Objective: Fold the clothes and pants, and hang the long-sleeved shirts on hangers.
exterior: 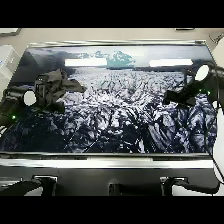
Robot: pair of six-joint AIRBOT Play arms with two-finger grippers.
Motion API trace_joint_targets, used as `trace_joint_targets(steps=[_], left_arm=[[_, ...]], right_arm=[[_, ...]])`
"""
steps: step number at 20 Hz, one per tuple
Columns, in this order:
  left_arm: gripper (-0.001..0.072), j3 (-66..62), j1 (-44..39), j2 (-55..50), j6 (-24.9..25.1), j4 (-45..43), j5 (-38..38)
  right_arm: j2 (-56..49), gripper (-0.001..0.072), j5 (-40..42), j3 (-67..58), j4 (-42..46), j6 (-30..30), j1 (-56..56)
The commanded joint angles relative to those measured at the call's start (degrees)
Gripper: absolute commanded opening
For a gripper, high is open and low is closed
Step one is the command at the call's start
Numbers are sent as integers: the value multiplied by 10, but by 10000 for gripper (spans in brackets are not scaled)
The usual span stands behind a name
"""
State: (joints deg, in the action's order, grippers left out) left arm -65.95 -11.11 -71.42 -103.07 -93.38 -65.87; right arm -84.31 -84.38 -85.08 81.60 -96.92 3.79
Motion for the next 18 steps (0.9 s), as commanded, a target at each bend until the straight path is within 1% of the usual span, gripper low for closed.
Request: trace_joint_targets(steps=[1, 3, 4, 6, 7, 8, 9, 10, 11, 12, 13, 14, 15, 16, 18], left_arm=[[710, 0, -1, -1, 0, 8, 47], [710, 0, -1, -7, 0, 21, 103], [710, 0, 0, -15, 0, 21, 167], [709, -13, 10, -38, -1, 13, 325], [710, -51, 32, -71, -19, 13, 362], [712, -115, 65, -118, -52, 13, 347], [714, -185, 101, -167, -91, 15, 310], [714, -264, 140, -219, -148, 24, 245], [714, -329, 175, -263, -194, 40, 163], [714, -384, 210, -306, -217, 59, 77], [714, -415, 238, -338, -219, 87, 21], [714, -425, 262, -363, -218, 132, 0], [715, -424, 277, -381, -208, 182, 8], [714, -424, 284, -399, -178, 232, 27], [714, -424, 276, -427, -105, 317, 103]], right_arm=[[0, 693, 44, 0, 2, 9, 0], [0, 693, 79, 0, 3, 19, 0], [0, 692, 103, 0, 3, 18, 0], [0, 692, 147, 0, 1, 19, 0], [0, 692, 165, 0, 1, 19, 0], [0, 692, 178, 0, 1, 19, 0], [0, 691, 186, 0, 1, 19, 0], [0, 691, 189, 0, 1, 19, 0], [0, 691, 186, 0, 1, 19, -1], [0, 686, 183, 0, 1, 19, 0], [0, 667, 180, 0, 1, 19, -1], [0, 664, 180, 0, 0, 19, -1], [0, 664, 181, 0, 0, 19, -1], [0, 664, 181, 0, -2, 18, -1], [0, 665, 184, 0, -3, 18, -1]])
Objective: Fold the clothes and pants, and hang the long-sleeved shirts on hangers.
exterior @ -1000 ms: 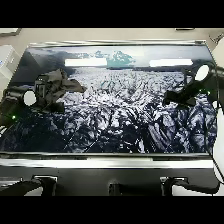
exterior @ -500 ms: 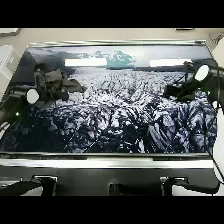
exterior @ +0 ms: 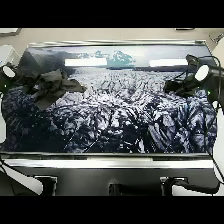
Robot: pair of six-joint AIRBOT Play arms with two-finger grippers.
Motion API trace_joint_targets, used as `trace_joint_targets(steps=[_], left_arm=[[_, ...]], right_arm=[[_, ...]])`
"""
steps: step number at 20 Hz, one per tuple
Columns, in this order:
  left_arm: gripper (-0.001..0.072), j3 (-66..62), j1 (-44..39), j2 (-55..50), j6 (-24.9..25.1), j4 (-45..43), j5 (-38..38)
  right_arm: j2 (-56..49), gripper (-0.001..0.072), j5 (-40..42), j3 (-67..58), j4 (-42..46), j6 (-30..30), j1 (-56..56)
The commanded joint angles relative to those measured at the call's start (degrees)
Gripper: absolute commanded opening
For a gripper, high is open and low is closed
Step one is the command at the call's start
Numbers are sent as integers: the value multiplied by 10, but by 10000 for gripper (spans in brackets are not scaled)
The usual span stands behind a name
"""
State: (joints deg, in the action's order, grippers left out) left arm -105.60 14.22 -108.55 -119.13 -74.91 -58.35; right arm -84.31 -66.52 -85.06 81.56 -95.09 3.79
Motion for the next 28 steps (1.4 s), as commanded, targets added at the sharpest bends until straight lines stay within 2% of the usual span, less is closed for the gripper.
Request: trace_joint_targets(steps=[1, 3, 6, 7, 8, 9, 10, 12, 14, 16, 20, 22, 26, 28], left_arm=[[714, -28, 14, -67, 88, 169, 66], [714, -28, -5, -89, 114, 203, 122], [709, -28, -21, -121, 120, 204, 129], [561, -28, -21, -126, 121, 203, 120], [182, -28, -21, -127, 121, 203, 111], [24, -30, -20, -121, 134, 205, 105], [23, -33, -21, -110, 152, 205, 104], [22, -42, -31, -57, 238, 203, 106], [22, -43, -51, 38, 330, 202, 93], [22, -42, -87, 152, 381, 190, 65], [22, -42, -211, 341, 381, 99, -12], [22, -33, -290, 400, 345, 55, -46], [22, 13, -425, 435, 276, -29, -130], [23, 84, -472, 427, 249, -29, -102]], right_arm=[[0, 665, 5, 0, -4, 0, -1], [0, 665, 5, 0, -6, 0, -1], [0, 665, 1, 0, -19, 0, -1], [0, 665, -5, 0, -25, 0, -1], [0, 665, -12, 0, -30, 0, -1], [0, 665, -17, 0, -30, 0, -1], [0, 665, -21, 0, -29, 1, 0], [0, 666, -24, -3, -28, 26, 0], [3, 667, -38, -21, -24, 54, 0], [20, 667, -60, -52, -24, 62, 0], [93, 665, -94, -110, -26, 62, 0], [146, 665, -113, -118, -25, 62, 0], [232, 664, -176, -118, -23, 57, 0], [252, 664, -218, -117, -23, 43, 0]])
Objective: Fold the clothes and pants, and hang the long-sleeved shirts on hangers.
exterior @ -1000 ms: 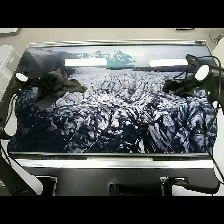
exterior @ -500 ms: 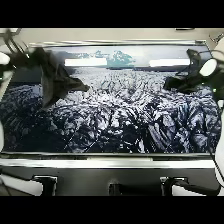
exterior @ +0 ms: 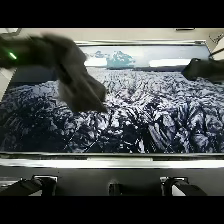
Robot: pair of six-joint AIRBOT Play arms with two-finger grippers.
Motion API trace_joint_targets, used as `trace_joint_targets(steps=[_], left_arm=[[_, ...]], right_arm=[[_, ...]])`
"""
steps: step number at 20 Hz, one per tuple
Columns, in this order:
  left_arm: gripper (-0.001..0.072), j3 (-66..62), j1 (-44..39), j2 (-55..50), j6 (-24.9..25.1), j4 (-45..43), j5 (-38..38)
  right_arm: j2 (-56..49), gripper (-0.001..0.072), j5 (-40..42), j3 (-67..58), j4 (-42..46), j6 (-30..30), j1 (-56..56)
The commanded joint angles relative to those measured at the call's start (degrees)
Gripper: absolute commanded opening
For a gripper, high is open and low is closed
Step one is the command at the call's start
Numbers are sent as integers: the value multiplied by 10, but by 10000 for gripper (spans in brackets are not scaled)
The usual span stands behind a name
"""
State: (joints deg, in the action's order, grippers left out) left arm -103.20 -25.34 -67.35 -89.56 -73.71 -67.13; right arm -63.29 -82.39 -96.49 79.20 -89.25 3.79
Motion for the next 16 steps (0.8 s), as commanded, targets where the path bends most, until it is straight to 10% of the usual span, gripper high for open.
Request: trace_joint_targets(steps=[1, 6, 8, 16], left_arm=[[23, 107, -102, 5, -68, -41, 25], [43, 247, -208, -137, -94, 76, 254], [705, 210, -213, -205, -76, 174, 196], [716, 99, 102, -199, -40, 36, -133]], right_arm=[[45, 664, -79, -3, 1, -21, 0], [21, 664, -92, -3, 31, -23, 0], [-3, 664, -95, -3, 33, -27, 0], [-114, 676, -85, 120, -32, -31, 0]])
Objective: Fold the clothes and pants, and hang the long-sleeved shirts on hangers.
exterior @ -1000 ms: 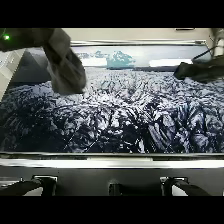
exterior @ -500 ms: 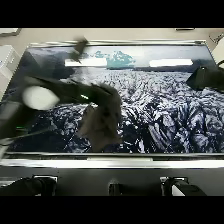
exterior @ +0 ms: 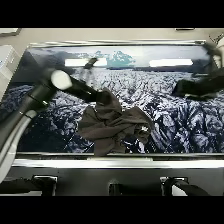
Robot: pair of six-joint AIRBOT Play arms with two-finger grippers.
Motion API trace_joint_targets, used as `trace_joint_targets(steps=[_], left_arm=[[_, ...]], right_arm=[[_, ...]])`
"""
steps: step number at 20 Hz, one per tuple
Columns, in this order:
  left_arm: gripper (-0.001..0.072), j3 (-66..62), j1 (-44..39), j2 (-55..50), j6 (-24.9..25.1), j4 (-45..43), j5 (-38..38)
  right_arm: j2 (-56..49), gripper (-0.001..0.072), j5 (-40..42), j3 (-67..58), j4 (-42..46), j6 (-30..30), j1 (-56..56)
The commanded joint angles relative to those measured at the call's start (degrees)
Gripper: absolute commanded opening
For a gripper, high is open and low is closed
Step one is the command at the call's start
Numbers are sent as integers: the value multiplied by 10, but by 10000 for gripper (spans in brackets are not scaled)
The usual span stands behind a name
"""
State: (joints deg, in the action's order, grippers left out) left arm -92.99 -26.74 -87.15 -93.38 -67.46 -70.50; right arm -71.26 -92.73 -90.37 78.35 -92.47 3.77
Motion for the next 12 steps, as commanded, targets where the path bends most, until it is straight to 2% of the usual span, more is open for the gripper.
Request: trace_joint_targets(steps=[1, 3, 5, 9, 12], left_arm=[[716, 22, 153, -1, -1, -26, -118], [715, 93, 209, 0, -1, -24, -147], [715, 176, 234, 9, 7, -8, -138], [715, 323, 213, 19, 39, 60, -71], [715, 391, 179, 19, 78, 152, -7]], right_arm=[[-46, 687, 43, 96, -30, 6, 0], [-69, 689, 72, 159, -29, 7, 0], [-90, 695, 79, 204, -32, 6, 0], [-104, 695, 90, 268, -134, 49, 0], [-104, 702, 107, 310, -177, 79, 0]])
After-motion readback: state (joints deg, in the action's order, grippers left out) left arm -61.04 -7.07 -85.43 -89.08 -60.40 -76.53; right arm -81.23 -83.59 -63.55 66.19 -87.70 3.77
